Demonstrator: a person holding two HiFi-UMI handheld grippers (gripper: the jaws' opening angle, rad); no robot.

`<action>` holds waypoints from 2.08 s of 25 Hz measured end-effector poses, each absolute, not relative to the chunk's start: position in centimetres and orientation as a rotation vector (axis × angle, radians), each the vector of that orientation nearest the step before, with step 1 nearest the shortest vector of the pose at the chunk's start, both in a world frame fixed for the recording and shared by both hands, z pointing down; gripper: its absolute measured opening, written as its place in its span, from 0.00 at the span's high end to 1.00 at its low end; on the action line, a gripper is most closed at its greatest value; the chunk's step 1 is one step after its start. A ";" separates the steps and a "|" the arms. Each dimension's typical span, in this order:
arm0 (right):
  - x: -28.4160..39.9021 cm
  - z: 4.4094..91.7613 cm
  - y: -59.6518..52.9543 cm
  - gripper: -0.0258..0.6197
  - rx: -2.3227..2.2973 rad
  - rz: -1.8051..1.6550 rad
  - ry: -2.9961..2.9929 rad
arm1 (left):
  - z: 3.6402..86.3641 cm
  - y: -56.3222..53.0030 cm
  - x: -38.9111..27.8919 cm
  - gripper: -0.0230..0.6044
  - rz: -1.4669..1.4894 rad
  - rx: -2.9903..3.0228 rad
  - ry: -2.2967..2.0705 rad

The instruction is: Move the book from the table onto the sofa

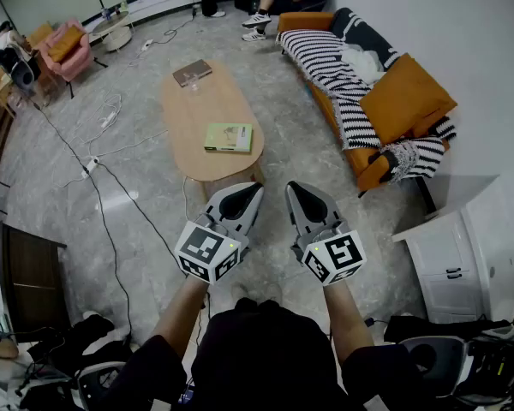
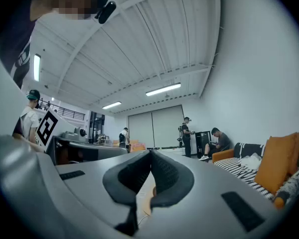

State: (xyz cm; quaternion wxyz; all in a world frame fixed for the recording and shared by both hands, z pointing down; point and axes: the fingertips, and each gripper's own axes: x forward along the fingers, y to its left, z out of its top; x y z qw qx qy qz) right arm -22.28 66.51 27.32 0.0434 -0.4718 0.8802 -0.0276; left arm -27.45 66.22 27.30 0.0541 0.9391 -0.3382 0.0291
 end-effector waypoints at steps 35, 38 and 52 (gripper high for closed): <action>-20.5 32.6 58.4 0.93 -1.329 -0.312 2.726 | 31.8 58.3 -27.2 0.94 0.150 2.698 -1.146; -21.3 32.8 55.2 0.93 -1.340 -0.333 2.716 | 32.2 54.7 -29.0 0.94 0.121 2.661 -1.158; -27.3 34.6 43.3 0.93 -1.411 -0.444 2.696 | 33.5 42.1 -36.2 0.94 0.144 2.641 -1.153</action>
